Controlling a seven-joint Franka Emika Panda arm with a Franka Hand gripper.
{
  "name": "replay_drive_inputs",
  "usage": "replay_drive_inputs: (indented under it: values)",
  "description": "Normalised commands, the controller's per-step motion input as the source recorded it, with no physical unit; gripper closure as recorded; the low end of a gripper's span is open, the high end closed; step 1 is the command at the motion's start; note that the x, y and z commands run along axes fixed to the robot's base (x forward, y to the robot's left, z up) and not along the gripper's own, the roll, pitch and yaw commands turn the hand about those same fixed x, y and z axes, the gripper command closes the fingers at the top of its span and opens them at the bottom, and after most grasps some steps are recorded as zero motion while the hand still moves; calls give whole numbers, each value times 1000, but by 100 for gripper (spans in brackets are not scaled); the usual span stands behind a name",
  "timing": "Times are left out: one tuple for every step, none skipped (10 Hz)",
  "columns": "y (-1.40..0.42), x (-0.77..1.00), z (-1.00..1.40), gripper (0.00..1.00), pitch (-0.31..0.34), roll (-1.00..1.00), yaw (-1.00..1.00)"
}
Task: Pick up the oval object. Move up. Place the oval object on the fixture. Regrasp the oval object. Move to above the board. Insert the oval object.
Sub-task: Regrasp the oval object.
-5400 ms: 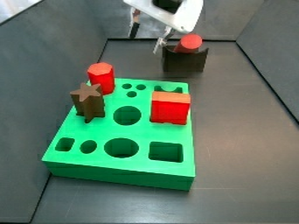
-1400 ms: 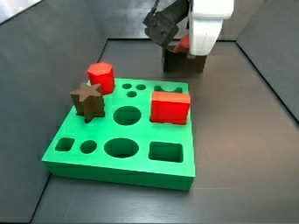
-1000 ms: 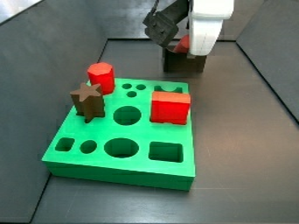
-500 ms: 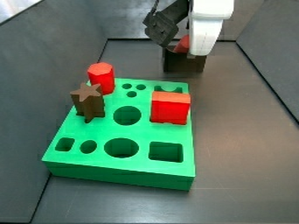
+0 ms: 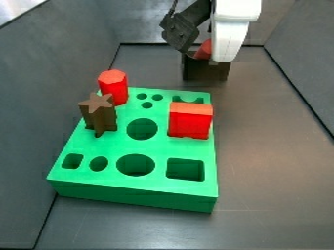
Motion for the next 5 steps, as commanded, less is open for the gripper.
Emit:
replay_drive_inputs:
  values:
    - [-10,76,4,0,209,-47,57]
    - [-10,76,4,0,209,-47,57]
    - [-10,76,4,0,209,-47,57]
    - [-10,76,4,0,209,-47,57]
    - [-10,76,4,0,209,-47,57]
